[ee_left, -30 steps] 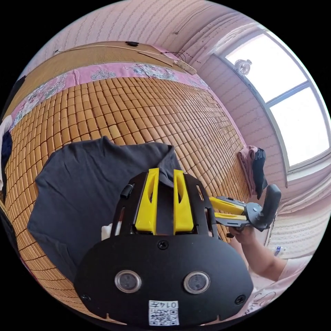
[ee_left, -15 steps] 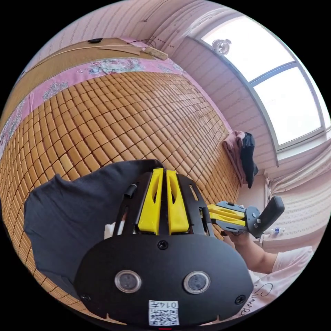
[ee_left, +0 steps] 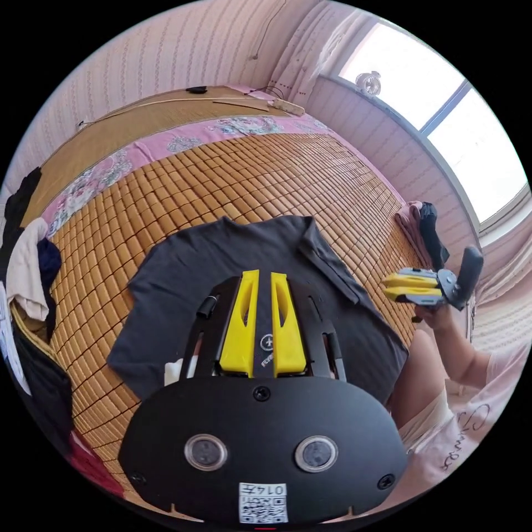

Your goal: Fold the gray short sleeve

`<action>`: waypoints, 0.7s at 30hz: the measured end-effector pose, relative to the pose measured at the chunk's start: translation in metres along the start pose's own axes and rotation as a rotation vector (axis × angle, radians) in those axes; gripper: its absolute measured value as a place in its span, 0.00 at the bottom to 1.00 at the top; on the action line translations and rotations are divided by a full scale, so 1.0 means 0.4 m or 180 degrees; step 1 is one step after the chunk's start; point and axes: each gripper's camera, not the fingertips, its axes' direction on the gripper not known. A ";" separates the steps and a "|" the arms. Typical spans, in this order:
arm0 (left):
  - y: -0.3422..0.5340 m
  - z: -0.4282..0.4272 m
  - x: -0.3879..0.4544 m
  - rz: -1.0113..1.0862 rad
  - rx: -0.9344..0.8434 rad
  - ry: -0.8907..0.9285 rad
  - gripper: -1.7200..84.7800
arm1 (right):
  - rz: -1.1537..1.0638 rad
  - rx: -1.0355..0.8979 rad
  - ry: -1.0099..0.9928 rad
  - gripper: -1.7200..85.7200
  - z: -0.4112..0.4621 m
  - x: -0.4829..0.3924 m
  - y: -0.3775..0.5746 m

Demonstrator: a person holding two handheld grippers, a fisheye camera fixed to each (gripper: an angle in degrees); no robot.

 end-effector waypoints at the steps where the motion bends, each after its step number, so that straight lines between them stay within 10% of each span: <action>1: 0.052 -0.035 -0.044 -0.0111 0.0084 -0.0081 0.08 | 0.0103 0.0099 -0.0007 0.12 0.008 0.025 -0.027; 21: 0.388 0.028 -0.411 -0.1333 0.0058 -0.0275 0.09 | 0.0117 -0.0591 0.0620 0.02 0.298 0.054 -0.334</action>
